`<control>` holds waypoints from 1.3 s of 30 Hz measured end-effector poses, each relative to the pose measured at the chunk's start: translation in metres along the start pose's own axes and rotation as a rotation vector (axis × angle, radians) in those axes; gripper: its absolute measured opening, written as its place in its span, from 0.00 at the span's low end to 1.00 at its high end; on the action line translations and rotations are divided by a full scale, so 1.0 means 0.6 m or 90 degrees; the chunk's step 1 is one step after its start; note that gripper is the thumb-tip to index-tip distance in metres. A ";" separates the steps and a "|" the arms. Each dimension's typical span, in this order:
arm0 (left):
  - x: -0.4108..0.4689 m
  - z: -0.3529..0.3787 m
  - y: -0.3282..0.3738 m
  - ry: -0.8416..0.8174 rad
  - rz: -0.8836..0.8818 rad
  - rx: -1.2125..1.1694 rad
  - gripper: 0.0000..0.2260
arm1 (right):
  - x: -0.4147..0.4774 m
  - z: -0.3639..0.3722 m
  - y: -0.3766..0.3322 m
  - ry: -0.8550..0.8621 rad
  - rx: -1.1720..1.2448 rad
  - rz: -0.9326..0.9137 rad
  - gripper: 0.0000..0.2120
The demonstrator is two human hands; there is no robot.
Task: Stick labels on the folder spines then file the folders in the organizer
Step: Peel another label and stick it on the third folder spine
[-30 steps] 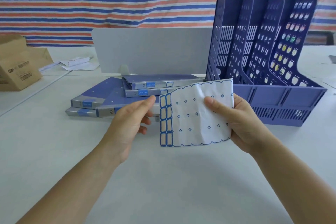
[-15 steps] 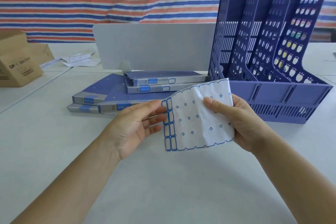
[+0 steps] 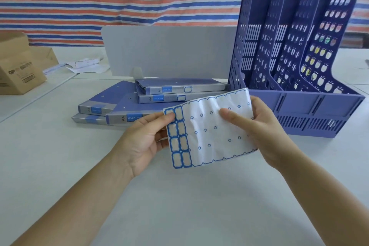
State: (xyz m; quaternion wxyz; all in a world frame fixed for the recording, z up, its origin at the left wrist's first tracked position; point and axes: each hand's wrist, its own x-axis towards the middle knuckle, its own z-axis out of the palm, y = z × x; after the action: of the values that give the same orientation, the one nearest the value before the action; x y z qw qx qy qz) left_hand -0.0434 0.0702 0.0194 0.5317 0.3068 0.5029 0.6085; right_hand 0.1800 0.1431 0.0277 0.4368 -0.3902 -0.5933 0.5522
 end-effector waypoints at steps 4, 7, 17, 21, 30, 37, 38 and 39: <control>-0.003 -0.004 0.000 0.005 0.072 0.093 0.11 | 0.004 0.001 0.016 0.197 -0.360 -0.205 0.33; -0.008 -0.003 -0.003 -0.040 0.109 0.176 0.12 | -0.005 0.006 0.011 0.165 -0.451 -0.348 0.21; -0.017 0.005 -0.007 -0.118 0.139 0.219 0.13 | -0.042 0.038 -0.018 0.013 -0.450 -0.330 0.10; -0.020 0.006 -0.009 -0.158 0.116 0.204 0.15 | -0.042 0.036 -0.023 -0.081 -0.344 -0.212 0.06; -0.027 0.012 -0.006 -0.144 0.096 0.154 0.16 | -0.037 0.034 -0.027 -0.102 -0.201 -0.056 0.06; -0.028 0.014 -0.005 -0.125 0.095 0.151 0.12 | -0.039 0.039 -0.026 -0.115 -0.155 -0.019 0.06; -0.029 0.015 -0.005 -0.123 0.093 0.148 0.11 | -0.039 0.040 -0.025 -0.116 -0.143 -0.013 0.06; -0.029 0.016 -0.005 -0.123 0.090 0.147 0.10 | -0.039 0.040 -0.025 -0.117 -0.134 -0.010 0.06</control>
State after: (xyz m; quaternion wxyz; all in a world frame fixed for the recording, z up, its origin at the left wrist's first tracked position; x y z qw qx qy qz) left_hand -0.0294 0.0560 0.0226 0.4949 0.4575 0.4931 0.5501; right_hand 0.1649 0.1120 0.0405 0.3416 -0.3769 -0.6887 0.5167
